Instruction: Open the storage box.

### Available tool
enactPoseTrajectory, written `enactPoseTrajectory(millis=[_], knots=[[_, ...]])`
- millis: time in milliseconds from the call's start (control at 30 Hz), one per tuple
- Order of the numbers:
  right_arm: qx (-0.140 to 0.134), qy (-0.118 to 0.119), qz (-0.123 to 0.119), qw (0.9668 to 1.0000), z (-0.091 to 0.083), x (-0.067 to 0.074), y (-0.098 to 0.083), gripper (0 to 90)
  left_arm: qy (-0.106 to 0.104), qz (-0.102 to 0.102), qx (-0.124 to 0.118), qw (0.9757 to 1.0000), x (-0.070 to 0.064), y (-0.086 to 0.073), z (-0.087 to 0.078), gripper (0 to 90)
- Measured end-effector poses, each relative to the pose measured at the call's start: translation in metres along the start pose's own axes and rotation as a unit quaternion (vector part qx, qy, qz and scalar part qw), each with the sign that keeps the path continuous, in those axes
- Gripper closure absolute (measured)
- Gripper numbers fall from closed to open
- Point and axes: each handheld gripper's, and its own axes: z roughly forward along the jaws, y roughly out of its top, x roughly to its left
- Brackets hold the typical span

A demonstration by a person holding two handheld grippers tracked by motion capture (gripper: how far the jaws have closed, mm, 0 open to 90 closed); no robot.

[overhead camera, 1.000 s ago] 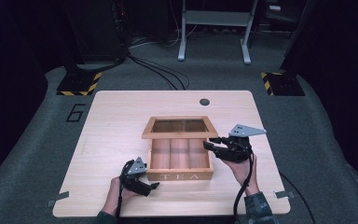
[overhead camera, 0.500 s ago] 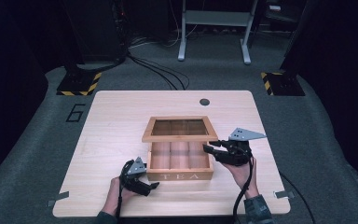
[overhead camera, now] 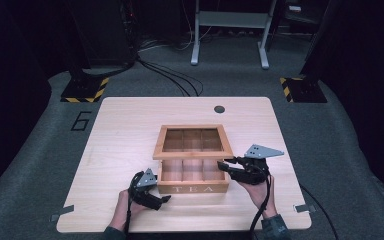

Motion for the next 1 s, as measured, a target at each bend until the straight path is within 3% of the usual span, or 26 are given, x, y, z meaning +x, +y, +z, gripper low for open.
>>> enactPoseTrajectory(millis=[1000], knots=[[0.025,0.004,0.014,0.9996,0.012,-0.004,-0.051,55.8,-0.004,0.004,0.007,1.0,0.001,0.0,0.0,10.1]])
